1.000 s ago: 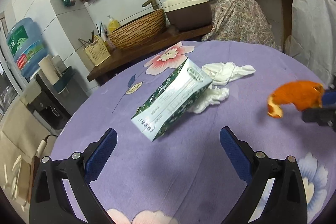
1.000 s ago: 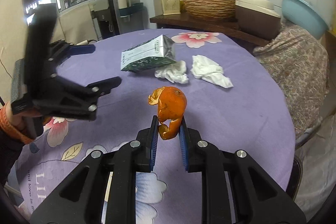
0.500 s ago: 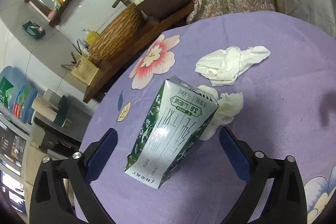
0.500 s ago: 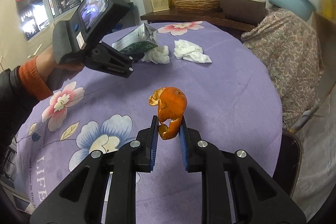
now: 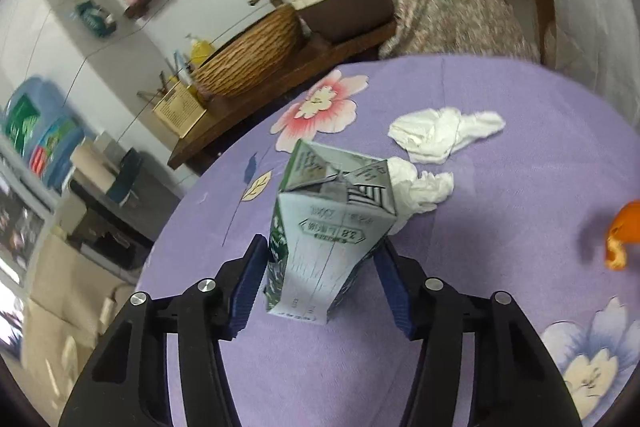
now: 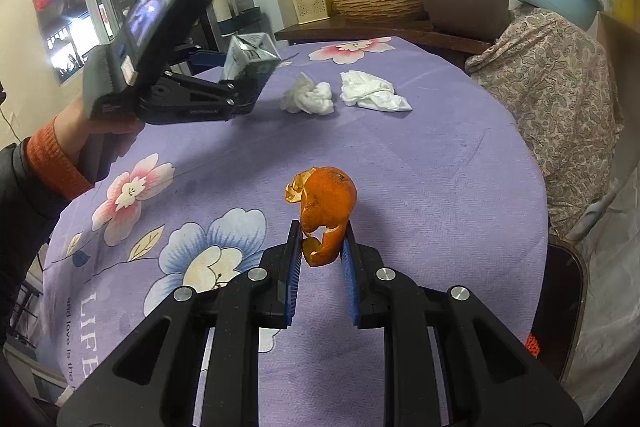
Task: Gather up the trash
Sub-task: 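Grasp the white-and-green milk carton with the left gripper and lift it, then carry the peel and carton to the bin and open both grippers over it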
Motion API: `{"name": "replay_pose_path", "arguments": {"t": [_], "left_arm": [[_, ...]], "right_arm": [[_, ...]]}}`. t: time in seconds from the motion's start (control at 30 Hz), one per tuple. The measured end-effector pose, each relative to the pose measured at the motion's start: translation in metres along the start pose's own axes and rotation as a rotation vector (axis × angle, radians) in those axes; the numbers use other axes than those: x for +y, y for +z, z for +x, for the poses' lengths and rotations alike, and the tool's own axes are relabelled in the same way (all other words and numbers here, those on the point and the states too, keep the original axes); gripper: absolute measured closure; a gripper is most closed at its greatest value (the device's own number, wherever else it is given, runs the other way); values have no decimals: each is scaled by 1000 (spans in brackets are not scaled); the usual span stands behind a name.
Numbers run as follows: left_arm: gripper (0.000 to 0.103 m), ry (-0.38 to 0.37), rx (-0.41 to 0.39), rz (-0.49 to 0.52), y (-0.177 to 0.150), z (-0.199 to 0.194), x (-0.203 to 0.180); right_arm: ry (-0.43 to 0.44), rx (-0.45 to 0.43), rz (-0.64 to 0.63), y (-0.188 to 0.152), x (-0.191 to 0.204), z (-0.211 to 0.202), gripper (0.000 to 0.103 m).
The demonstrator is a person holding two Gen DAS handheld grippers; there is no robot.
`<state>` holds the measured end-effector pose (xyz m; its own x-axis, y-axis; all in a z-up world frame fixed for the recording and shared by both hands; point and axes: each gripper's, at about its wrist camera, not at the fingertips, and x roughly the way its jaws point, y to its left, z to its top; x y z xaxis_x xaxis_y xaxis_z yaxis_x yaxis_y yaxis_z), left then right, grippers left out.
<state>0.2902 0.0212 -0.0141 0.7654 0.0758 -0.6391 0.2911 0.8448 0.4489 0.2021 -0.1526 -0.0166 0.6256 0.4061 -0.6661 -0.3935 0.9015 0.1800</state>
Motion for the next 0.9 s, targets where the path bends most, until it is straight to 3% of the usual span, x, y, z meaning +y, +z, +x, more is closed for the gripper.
{"name": "replay_pose_path", "arguments": {"t": [0.37, 0.63, 0.9], "left_arm": [[51, -83, -139, -238, -44, -67, 8], [51, -183, -206, -335, -59, -100, -8], [51, -250, -232, -338, -54, -115, -46]], "right_arm": [[14, -35, -16, -9, 9, -18, 83], [20, -54, 4, -24, 8, -31, 83], [-23, -93, 15, -42, -5, -54, 83]]}}
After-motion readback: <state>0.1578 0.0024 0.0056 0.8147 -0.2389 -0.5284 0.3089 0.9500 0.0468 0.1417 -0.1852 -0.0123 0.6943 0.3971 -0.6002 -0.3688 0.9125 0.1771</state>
